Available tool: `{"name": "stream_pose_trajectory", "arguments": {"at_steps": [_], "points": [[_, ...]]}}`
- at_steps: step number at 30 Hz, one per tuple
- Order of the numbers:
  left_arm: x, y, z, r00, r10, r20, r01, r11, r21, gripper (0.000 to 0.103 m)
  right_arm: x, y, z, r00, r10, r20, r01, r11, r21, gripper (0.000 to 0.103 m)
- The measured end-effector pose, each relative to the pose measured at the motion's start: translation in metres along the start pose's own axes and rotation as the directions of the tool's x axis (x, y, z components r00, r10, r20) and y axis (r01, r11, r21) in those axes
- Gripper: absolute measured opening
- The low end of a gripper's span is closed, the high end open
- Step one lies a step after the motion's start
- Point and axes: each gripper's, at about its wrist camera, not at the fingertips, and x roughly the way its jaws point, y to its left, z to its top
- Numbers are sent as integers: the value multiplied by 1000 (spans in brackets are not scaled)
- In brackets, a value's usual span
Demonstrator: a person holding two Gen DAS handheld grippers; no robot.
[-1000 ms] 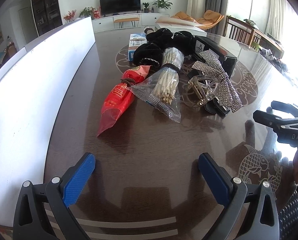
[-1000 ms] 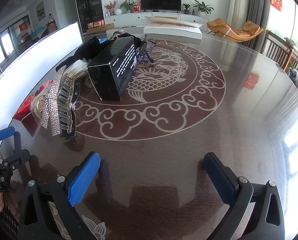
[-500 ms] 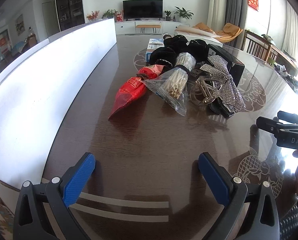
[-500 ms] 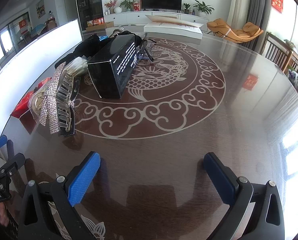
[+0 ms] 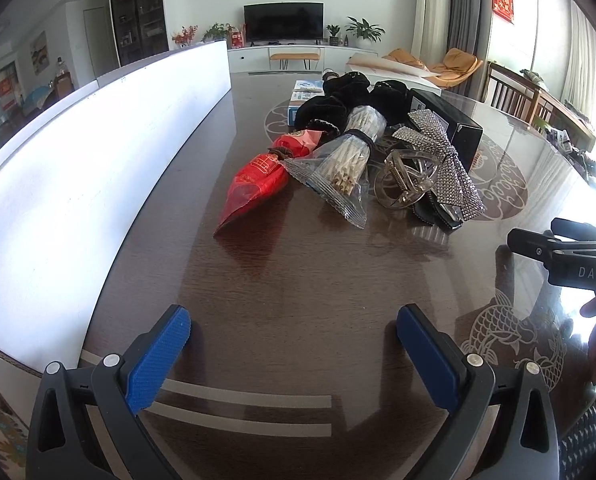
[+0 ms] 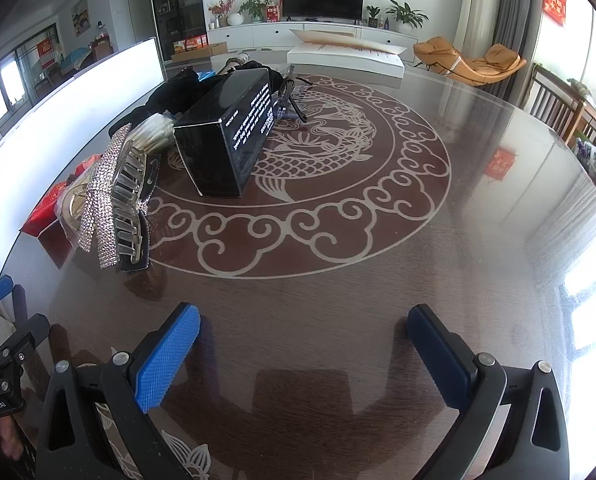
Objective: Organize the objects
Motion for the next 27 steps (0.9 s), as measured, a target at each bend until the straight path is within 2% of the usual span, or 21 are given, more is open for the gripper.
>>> {"name": "stream_pose_trajectory", "arguments": {"at_steps": [8, 10, 12, 14, 18, 20, 22, 23, 24, 27], "points": [[-6, 1, -9, 1000, -22, -4, 22, 999, 24, 103, 0, 2, 1, 1000, 11, -23, -11, 1000, -10, 103], [-10, 3, -13, 1000, -28, -9, 28, 999, 27, 103, -7, 8, 3, 996, 78, -32, -78, 997, -7, 103], [-12, 4, -15, 1000, -28, -15, 28, 999, 25, 103, -23, 21, 9, 985, 170, 26, -170, 985, -11, 103], [-12, 3, -14, 1000, -24, -20, 25, 999, 24, 103, -31, 42, 22, 974, 223, 50, -220, 974, -60, 103], [-12, 4, -14, 999, -25, -21, 25, 999, 23, 103, -17, 89, 52, 959, 282, 12, -277, 949, -152, 103], [-12, 4, -14, 999, -27, -26, 27, 999, 27, 103, 1, 109, 61, 963, 270, -20, -269, 942, -200, 102], [-11, 4, -14, 999, -29, -30, 29, 999, 28, 103, 18, 121, 65, 968, 246, -42, -249, 939, -237, 80], [-12, 4, -14, 999, -30, -32, 31, 999, 29, 103, 24, 123, 66, 969, 243, -48, -247, 939, -241, 59], [-12, 5, -13, 999, -33, -36, 34, 999, 32, 103, 27, 121, 67, 968, 244, -51, -249, 941, -229, 55], [-9, 6, -8, 996, -43, -73, 47, 998, 49, 103, 16, 105, 64, 966, 258, -10, -256, 952, -169, 53]]}}
